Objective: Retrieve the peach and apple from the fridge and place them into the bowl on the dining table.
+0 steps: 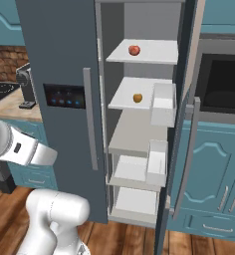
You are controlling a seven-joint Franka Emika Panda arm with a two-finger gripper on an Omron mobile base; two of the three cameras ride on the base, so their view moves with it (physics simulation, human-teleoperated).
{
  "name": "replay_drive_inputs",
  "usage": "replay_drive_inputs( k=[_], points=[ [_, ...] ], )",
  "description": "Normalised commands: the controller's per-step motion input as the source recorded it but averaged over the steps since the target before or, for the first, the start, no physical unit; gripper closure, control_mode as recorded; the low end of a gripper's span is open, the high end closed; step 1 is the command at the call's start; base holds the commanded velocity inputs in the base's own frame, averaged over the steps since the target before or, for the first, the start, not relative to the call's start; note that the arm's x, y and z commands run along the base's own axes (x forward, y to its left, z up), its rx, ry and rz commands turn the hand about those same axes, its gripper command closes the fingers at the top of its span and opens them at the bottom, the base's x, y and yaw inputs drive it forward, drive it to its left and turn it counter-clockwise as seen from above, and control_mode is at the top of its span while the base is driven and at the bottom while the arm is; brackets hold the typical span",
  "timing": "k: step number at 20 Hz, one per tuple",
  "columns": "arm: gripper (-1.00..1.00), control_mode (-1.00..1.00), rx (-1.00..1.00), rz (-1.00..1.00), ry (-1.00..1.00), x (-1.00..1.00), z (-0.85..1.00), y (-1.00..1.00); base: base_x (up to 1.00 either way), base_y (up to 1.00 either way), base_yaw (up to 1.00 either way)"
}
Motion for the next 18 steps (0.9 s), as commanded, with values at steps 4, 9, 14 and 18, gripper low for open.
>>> replay_drive_inputs(
  k=[4,9,14,18],
  points=[
    [-1.0,-1.0,0.0,0.0,0.0,0.0,0.0,0.0,0.0,0.0,0.0],
    [-1.0,-1.0,0.0,0.0,0.02,0.12,0.0,0.0,0.0,0.0,0.0],
    [-1.0,-1.0,0.01,0.0,0.01,0.38,0.0,0.0,0.0,0.0,0.0],
    [-1.0,-1.0,0.0,0.0,0.0,0.38,0.0,0.0,0.0,0.0,0.0]
  ],
)
